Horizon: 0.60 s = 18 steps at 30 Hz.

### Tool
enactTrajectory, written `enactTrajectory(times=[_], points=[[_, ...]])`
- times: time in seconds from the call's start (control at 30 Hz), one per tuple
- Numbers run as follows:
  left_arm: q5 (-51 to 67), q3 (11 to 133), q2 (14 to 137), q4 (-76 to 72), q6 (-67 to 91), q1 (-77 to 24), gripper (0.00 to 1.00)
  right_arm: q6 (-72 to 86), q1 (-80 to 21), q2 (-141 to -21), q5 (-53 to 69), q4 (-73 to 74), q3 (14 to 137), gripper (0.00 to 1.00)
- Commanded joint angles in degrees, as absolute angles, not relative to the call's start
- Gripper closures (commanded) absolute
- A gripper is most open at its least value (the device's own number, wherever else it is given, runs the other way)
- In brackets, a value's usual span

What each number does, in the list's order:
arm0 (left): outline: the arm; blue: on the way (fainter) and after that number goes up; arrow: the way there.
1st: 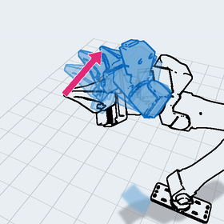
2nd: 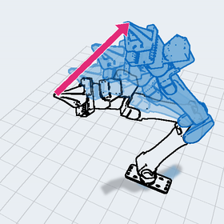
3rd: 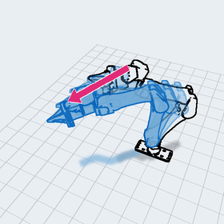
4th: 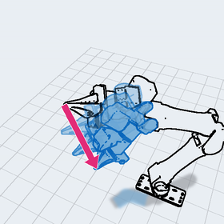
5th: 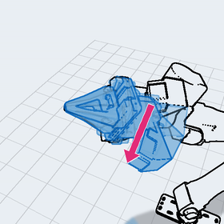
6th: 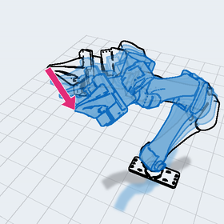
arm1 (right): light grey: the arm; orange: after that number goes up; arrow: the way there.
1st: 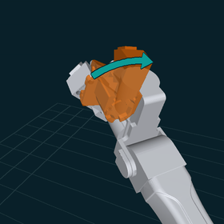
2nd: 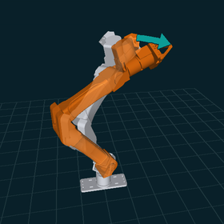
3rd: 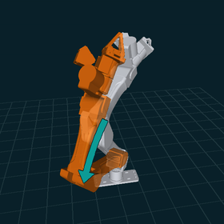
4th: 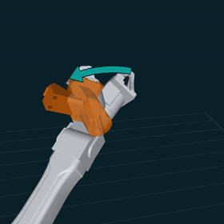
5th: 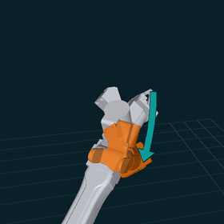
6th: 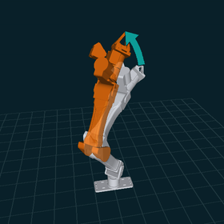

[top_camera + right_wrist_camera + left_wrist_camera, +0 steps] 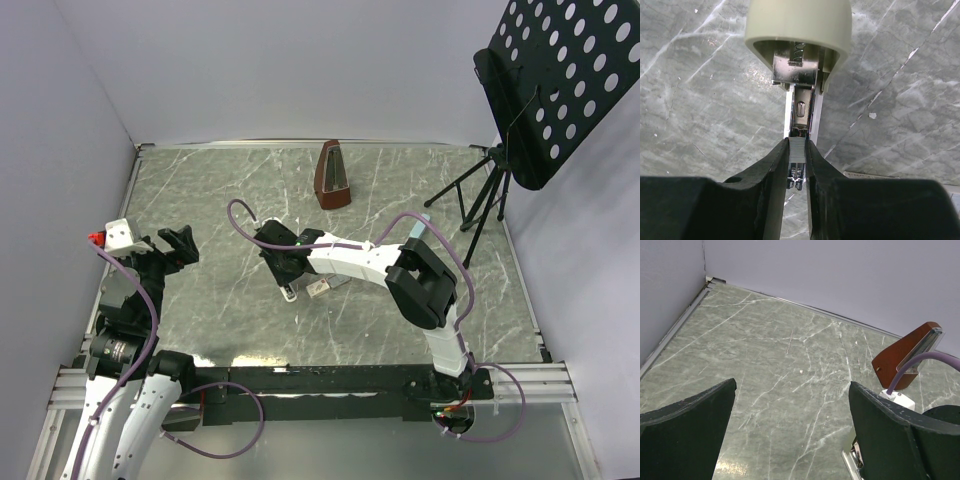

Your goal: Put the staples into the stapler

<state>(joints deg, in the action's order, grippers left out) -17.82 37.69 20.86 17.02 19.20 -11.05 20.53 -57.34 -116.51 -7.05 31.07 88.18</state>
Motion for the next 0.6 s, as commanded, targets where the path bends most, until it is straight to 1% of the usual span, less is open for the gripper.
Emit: enactTrajectory(times=[0.0,0.57], points=[[-17.0,37.6,21.2,14.9,19.1,-10.7,0.01,20.8,-57.1,-117.3,-7.9,31.3,88.8,0.74],[-16.9,37.5,21.4,14.9,19.1,-10.7,0.01,21.1,-57.1,-116.7,-8.2,30.9,88.3,0.71]])
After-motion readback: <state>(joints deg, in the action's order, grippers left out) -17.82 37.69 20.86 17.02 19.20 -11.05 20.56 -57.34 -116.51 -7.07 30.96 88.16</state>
